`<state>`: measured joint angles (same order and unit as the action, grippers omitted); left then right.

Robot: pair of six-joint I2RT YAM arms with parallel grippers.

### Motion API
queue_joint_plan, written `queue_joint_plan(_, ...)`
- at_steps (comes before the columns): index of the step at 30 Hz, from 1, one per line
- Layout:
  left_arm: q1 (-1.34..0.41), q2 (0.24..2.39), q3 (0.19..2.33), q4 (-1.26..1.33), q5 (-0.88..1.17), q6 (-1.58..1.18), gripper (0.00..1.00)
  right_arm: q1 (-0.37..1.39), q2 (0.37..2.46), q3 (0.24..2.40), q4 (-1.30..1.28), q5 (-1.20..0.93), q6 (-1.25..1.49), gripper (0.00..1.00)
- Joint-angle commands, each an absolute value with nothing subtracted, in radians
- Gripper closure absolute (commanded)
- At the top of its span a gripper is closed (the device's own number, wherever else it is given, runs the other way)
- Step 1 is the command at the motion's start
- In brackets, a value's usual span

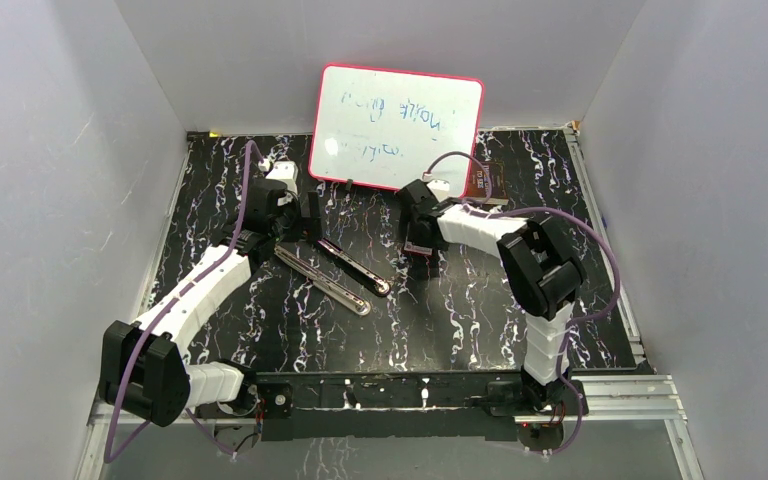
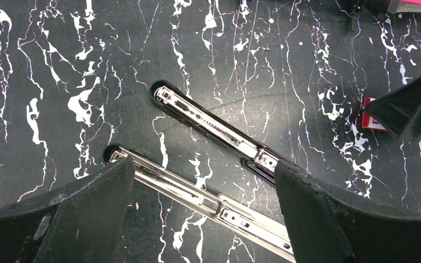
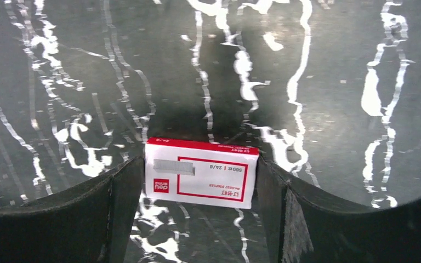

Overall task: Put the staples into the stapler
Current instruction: Move the staple box to the center of the board, then adjust the staple box at the center of the board.

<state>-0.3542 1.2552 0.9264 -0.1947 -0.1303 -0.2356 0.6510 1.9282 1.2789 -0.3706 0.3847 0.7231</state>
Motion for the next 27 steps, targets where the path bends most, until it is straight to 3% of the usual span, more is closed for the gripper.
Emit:
queue_joint_plan(1, -0.347, 1.242, 0.931, -0.212, -0.152, -0.23, 0.02, 0.678, 1.971, 1.319, -0.372, 0.322, 0.807, 0.18)
queue_joint_plan(7, -0.347, 1.247, 0.933, -0.213, -0.149, -0.23, 0.02, 0.68, 1.935, 1.307, -0.361, 0.33, 0.757, 0.12)
queue_joint_plan(14, -0.347, 1.246, 0.931, -0.215, -0.158, -0.229, 0.02, 0.668, 1.846, 1.214, -0.292, 0.308, 0.5, 0.1)
queue_joint_plan(21, -0.347, 1.234, 0.93, -0.22, -0.211, -0.224, 0.02, 0.638, 1.802, 1.167, -0.177, 0.106, 0.193, 0.1)
queue_joint_plan(27, -0.347, 1.225, 0.917, -0.211, -0.19, -0.216, 0.02, 0.616, 1.818, 1.194, -0.156, 0.004, 0.11, 0.09)
